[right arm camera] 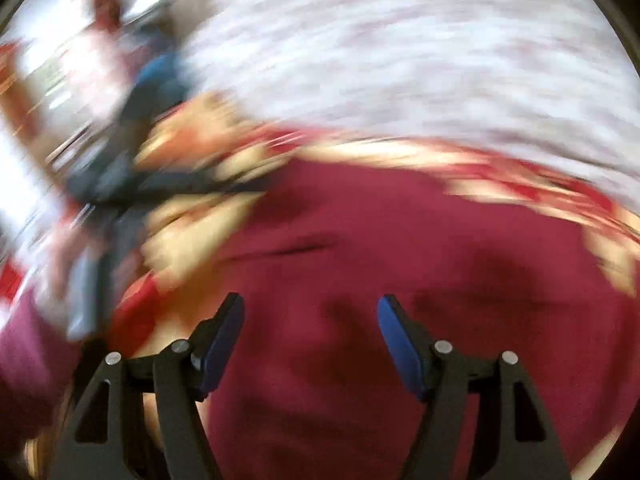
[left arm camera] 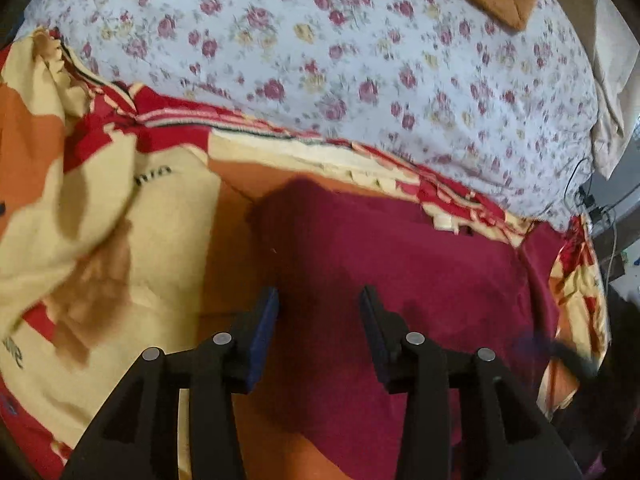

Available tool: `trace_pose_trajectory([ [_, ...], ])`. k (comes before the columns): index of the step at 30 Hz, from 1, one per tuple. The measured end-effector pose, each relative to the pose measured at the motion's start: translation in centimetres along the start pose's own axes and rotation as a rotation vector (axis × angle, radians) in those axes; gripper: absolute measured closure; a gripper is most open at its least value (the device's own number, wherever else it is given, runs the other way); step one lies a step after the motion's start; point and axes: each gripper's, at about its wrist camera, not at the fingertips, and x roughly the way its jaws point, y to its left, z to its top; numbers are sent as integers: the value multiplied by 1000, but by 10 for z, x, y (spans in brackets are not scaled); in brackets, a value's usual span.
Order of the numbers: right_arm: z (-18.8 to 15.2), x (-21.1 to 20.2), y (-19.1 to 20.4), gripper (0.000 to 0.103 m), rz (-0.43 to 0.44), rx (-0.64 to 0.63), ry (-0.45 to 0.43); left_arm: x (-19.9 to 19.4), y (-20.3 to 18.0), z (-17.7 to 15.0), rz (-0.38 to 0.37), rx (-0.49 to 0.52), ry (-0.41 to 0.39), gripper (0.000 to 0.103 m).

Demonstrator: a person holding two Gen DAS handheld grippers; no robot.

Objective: Fold small clothes

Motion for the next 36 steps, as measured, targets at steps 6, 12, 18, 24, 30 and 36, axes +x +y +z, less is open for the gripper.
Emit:
trace_pose_trajectory([
  [6, 15, -5, -145, 31, -340, 340, -49, 8, 3, -12, 34, -19, 17, 71],
  [12, 17, -6, -158, 93, -300, 355, -70, 3, 14, -11, 48, -42, 21, 71],
  [18, 2, -74, -147, 93, -266, 321, -165, -19, 11, -11, 14, -27, -29, 71],
  [24, -10, -37, -180, 85, -308, 407, -11, -4, -11, -13, 39, 6, -14, 71],
  [30, -15, -60, -156, 65, -346, 346, -91, 26, -12, -26, 116, 21, 44, 71],
  [36, -18, -35, -154, 65, -341, 299, -33, 26, -7, -28, 92, -28, 35, 69],
])
